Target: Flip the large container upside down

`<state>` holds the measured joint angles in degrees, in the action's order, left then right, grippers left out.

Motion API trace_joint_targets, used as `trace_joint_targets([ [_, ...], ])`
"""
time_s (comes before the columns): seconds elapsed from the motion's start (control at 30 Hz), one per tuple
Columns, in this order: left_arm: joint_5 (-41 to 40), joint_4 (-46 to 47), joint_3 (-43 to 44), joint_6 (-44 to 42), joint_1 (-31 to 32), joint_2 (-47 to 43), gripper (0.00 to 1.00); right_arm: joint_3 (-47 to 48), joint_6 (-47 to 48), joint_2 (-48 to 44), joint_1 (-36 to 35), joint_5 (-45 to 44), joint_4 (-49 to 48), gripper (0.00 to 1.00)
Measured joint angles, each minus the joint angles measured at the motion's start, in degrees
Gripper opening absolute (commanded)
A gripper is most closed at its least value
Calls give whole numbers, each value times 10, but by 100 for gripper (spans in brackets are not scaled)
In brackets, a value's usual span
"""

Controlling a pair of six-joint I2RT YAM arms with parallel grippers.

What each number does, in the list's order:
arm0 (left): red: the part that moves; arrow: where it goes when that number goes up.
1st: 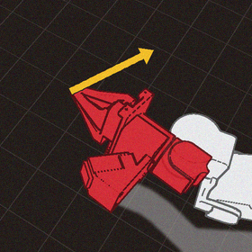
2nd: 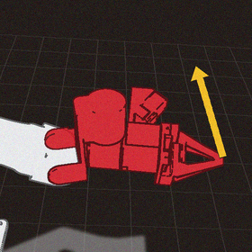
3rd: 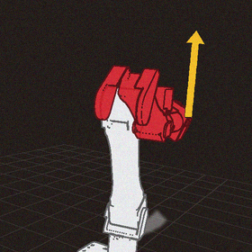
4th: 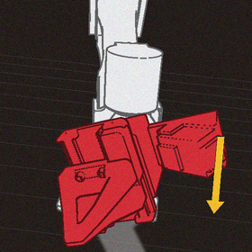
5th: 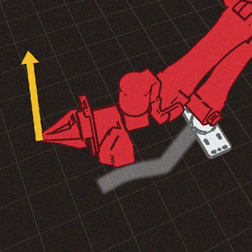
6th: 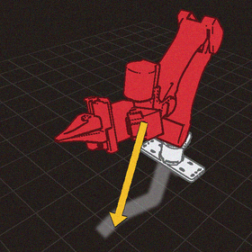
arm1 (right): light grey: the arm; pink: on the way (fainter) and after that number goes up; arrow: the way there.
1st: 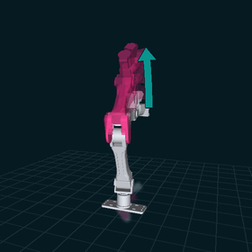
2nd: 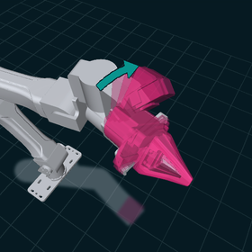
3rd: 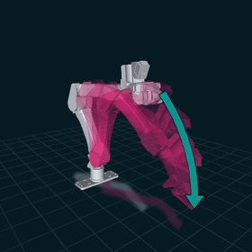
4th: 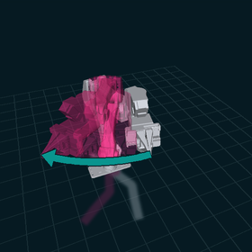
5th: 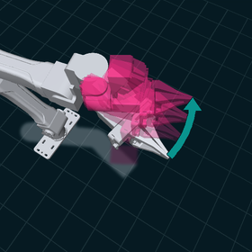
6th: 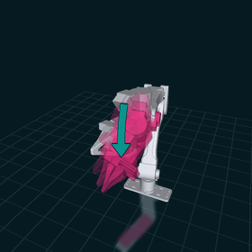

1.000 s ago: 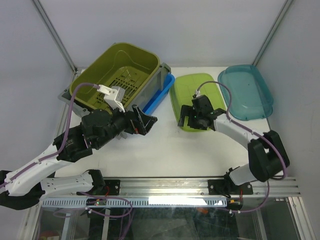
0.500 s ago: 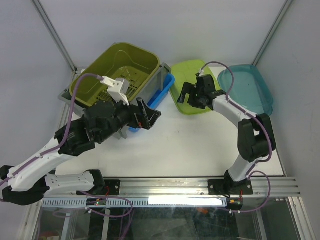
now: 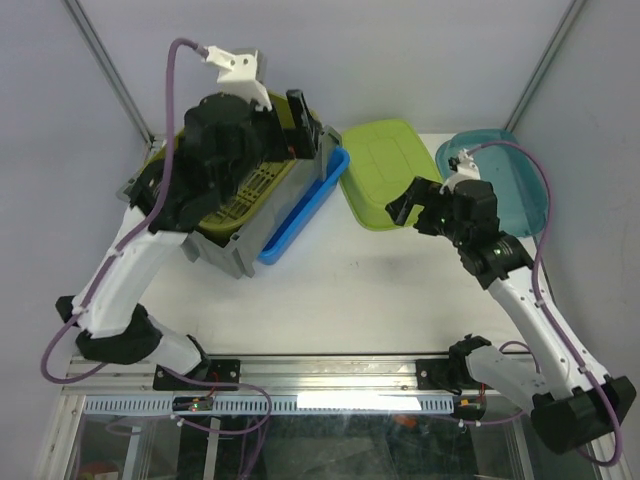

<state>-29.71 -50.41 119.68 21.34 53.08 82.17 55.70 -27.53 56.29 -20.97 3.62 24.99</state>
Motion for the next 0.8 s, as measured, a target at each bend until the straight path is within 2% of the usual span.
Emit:
trace_joint_targets([
  [0.13, 60, -45, 40, -30, -137, 82, 99, -12, -5, -45, 0, -15, 41, 99],
  [0.27, 111, -93, 30, -56, -198, 134, 97, -13, -6, -61, 0, -28, 78, 100],
  [0.43, 187, -117, -20, -86, -205, 137, 89, -15, -6, -66, 0, -34, 97, 100],
  [0.6, 253, -121, -61, -108, -209, 117, 76, -18, -6, -62, 0, -33, 102, 99],
  [0.8, 285, -132, -79, -118, -223, 97, 71, -33, -9, -60, 0, -28, 101, 100],
])
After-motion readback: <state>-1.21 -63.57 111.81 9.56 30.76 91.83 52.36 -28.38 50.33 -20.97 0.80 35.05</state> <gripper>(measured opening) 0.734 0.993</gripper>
